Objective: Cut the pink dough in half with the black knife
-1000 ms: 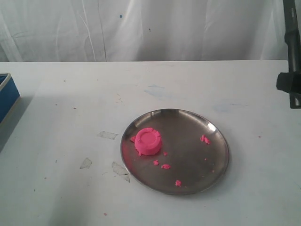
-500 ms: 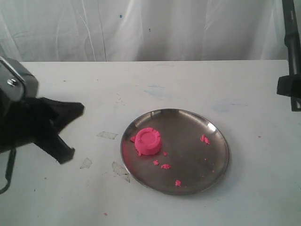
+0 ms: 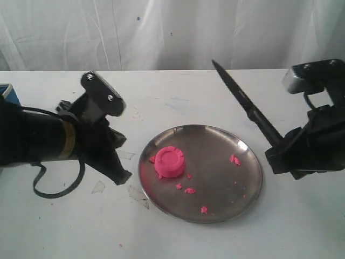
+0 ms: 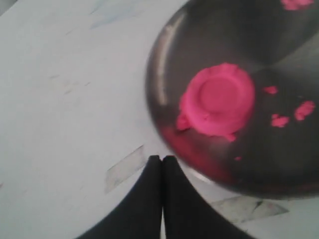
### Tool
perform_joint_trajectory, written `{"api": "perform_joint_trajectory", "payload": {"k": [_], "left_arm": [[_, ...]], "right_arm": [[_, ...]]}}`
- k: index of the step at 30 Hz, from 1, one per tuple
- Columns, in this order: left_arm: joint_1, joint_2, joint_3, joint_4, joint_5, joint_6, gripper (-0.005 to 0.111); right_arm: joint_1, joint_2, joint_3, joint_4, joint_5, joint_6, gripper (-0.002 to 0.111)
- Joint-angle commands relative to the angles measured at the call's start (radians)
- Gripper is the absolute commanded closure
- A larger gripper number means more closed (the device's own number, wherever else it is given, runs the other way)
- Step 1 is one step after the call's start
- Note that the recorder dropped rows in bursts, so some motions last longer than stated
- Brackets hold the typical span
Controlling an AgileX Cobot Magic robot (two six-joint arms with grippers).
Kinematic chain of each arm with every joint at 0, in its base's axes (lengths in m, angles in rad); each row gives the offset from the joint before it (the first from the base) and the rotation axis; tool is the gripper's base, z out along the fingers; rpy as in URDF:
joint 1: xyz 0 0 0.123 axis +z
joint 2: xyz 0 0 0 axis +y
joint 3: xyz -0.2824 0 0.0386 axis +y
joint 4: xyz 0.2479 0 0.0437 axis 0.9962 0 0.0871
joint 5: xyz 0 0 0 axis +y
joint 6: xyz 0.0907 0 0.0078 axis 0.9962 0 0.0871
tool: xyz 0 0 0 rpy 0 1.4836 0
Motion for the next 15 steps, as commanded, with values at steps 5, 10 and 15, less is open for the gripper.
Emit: {"api": "perform_joint_trajectory", "payload": {"k": [5,10,15], "left_arm": [[-0.013,0.169,-0.004,0.311,-0.463,0.077,0.107],[-0.003,0.179,-0.004,0.25,-0.315,0.264,0.107],[0.04,0.206,-0.012,0.066,-0.197,0.417,0.107]], "right_arm": [[0.036,0.189,-0.113,-0.156,-0.007,0.141,0.108],[0.036,0.243,-0.115,-0.156,-0.072,0.141,0.108],[0.036,0.28,-0.115,-0.143,-0.126,0.176,0.108]]}}
